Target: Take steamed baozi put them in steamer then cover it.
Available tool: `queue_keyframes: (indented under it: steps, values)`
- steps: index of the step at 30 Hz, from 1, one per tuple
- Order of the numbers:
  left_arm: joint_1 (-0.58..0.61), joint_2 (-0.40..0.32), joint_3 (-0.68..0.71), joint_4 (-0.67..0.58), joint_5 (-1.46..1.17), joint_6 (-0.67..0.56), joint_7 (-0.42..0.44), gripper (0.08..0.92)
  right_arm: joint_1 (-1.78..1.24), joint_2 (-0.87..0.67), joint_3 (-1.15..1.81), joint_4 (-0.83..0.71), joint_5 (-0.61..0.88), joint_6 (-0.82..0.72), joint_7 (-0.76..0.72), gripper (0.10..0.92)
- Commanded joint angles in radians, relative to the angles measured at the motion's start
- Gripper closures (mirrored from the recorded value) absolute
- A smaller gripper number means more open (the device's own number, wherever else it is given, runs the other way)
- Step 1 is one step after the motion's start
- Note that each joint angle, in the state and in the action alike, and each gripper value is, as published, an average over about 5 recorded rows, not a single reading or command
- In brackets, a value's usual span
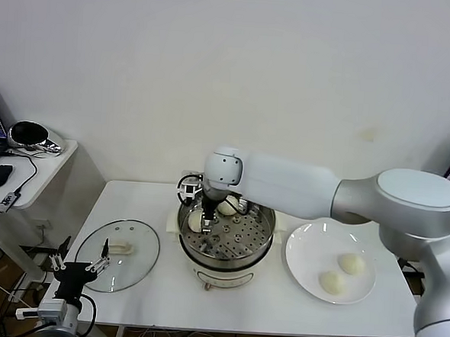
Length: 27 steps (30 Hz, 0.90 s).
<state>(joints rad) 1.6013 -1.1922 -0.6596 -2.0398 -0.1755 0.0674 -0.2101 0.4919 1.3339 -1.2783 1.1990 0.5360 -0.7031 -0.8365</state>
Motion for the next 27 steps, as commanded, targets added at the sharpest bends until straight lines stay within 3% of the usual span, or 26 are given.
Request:
queue_keyframes:
  steps: [1,15,21,27]
  values:
    - [0.002,0.0,0.0,-0.008,0.001,0.001,0.0,0.177,0.154,-0.193,-0.007,0.142,-0.113,0.077,-0.198,0.203]
    - [0.015,0.006,0.014,-0.013,0.021,0.001,0.002,0.177,0.256,-0.818,-0.028,0.544,-0.33,0.254,-0.346,0.203]
    - [0.019,0.001,0.022,-0.012,0.034,0.001,0.001,0.177,0.11,-0.985,0.021,0.566,-0.51,0.356,-0.349,0.203]
    - [0.023,0.001,0.021,-0.01,0.044,0.003,0.001,0.177,-0.278,-1.101,0.326,0.544,-0.634,0.425,-0.339,0.203]
